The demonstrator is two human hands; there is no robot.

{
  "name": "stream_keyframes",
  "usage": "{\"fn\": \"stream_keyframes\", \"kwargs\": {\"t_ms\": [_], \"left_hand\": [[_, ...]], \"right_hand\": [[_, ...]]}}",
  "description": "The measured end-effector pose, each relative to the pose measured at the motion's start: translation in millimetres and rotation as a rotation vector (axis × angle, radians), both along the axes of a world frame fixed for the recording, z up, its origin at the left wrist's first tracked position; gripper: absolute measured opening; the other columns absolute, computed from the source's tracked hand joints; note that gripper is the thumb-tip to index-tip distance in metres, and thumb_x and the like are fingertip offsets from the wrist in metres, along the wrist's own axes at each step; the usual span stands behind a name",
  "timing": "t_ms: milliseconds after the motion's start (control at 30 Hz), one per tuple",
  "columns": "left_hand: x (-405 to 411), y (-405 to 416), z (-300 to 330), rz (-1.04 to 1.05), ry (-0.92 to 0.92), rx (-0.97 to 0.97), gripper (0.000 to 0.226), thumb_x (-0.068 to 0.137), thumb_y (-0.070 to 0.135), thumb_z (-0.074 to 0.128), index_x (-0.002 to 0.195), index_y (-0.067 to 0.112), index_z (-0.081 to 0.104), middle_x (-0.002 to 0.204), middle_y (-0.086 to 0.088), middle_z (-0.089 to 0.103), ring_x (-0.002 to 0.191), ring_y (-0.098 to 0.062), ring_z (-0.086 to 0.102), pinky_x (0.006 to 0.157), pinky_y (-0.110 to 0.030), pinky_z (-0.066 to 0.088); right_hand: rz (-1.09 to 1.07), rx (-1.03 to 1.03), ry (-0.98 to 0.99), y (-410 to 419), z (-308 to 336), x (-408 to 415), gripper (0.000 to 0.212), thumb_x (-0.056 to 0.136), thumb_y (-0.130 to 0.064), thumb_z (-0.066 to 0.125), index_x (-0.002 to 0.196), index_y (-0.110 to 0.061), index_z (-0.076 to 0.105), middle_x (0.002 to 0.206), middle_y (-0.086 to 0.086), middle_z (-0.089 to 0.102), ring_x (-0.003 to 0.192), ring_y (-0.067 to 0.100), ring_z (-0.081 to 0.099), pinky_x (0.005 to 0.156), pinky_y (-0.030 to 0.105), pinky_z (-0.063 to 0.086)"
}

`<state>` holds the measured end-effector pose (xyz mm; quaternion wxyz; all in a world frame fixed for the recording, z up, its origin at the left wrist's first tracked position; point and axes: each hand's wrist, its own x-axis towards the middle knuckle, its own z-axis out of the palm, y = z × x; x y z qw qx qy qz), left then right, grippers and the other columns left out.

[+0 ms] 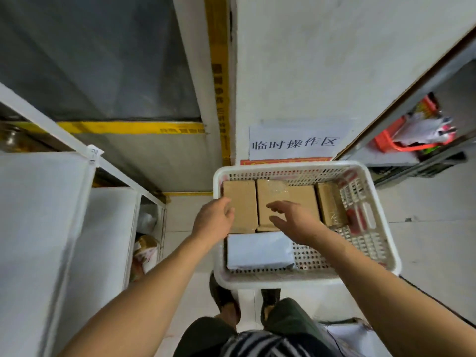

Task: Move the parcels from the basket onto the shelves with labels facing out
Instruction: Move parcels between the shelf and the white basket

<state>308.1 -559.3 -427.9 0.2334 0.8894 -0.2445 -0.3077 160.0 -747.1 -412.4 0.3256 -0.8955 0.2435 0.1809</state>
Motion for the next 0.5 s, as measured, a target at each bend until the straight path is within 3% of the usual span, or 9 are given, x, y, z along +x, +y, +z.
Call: {"fn": "stream_keyframes", "kwargs": {"t_ms": [200, 367, 500], "left_hand": [[33, 56, 79, 0.125, -0.236, 0.012, 0.04, 0.106, 0.037, 0.055, 0.144, 0.023, 0.06, 0.141, -0.001, 0.066, 0.128, -0.025, 0.059, 0.102, -0.037, 0.048], [36, 111, 136, 0.34, -0.358, 0.003, 0.043, 0.105, 0.039, 0.056, 0.144, 0.024, 0.059, 0.142, -0.003, 0.064, 0.13, -0.025, 0.058, 0.107, -0.037, 0.047], [16, 155, 178, 0.554, -0.448, 0.028, 0.042, 0.104, 0.038, 0.056, 0.144, 0.024, 0.06, 0.139, -0.002, 0.065, 0.127, -0.025, 0.061, 0.107, -0.037, 0.047]], "right_hand": [[0.198, -0.118, -0.196, 40, 68, 74, 0.042, 0.104, -0.035, 0.063, 0.144, -0.025, 0.062, 0.142, -0.001, 0.066, 0.126, 0.021, 0.065, 0.106, 0.036, 0.051], [0.46, -0.079, -0.332, 77, 115, 138, 0.043, 0.106, -0.03, 0.059, 0.147, -0.019, 0.06, 0.149, 0.005, 0.061, 0.131, 0.025, 0.062, 0.108, 0.031, 0.046], [0.626, -0.054, -0.425, 120, 153, 167, 0.041, 0.104, -0.028, 0.06, 0.143, -0.017, 0.063, 0.143, 0.006, 0.065, 0.129, 0.023, 0.061, 0.108, 0.032, 0.045]]}}
